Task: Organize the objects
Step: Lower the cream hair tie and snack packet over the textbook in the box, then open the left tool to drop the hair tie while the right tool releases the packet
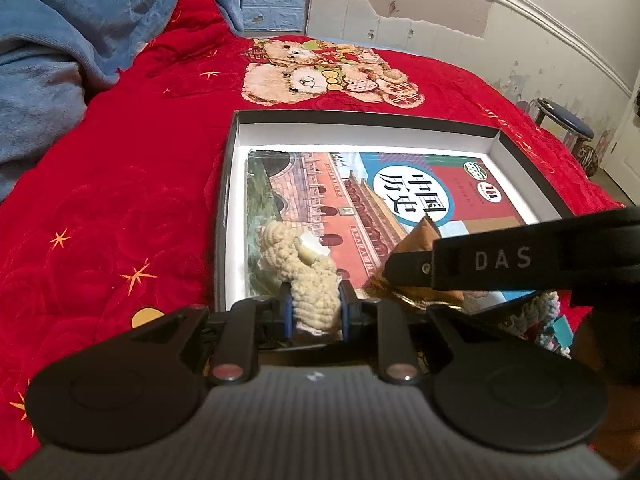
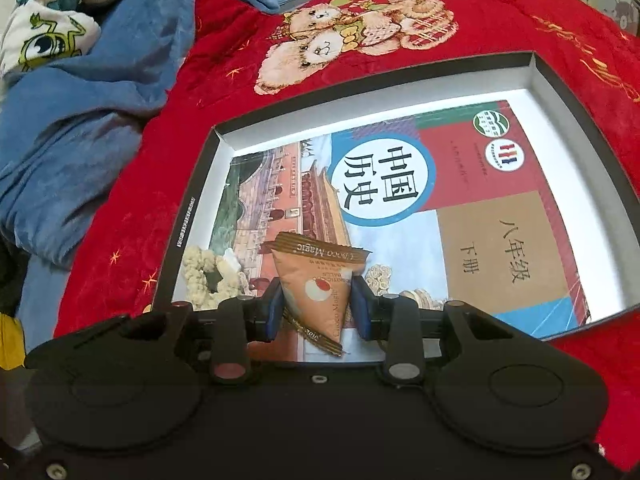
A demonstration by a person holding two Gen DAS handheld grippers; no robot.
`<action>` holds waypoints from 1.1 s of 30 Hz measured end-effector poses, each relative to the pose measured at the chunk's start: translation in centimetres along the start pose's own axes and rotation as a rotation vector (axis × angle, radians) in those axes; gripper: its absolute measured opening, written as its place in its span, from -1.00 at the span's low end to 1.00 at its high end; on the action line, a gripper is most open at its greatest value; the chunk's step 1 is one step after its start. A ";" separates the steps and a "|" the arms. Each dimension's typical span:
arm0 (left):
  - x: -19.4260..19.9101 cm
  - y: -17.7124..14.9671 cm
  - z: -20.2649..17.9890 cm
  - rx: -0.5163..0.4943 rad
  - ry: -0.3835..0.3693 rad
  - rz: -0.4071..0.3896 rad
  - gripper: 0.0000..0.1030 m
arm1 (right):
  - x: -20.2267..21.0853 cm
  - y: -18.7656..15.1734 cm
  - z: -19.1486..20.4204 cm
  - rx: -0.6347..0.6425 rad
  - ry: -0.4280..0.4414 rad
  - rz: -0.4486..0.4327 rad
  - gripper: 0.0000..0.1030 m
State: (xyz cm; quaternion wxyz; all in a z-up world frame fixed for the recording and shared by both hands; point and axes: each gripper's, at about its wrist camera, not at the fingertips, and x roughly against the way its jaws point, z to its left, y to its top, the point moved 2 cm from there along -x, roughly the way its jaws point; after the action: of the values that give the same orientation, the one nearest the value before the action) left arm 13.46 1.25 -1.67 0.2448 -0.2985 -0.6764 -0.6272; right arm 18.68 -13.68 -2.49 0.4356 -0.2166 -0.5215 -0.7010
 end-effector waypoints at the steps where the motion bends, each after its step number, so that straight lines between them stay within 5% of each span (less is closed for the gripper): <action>1: 0.0 0.0 0.0 0.001 -0.001 0.001 -0.50 | -0.1 0.0 0.1 0.009 -0.001 0.001 -0.33; 19: -0.3 0.0 0.1 0.022 -0.034 -0.018 -0.39 | -0.3 0.0 0.7 0.004 0.029 -0.002 -0.33; 23: -0.3 0.0 0.2 0.038 -0.035 -0.021 -0.11 | -0.3 0.0 1.0 0.025 0.018 -0.004 -0.33; 33: -0.1 0.3 0.4 0.044 -0.059 -0.004 0.13 | -0.3 0.1 0.4 -0.002 0.031 0.002 -0.33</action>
State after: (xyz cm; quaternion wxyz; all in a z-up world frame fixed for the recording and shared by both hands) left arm 13.72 1.66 -1.58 0.2297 -0.3101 -0.6977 -0.6036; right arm 18.89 -13.20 -2.47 0.4443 -0.2065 -0.5137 -0.7043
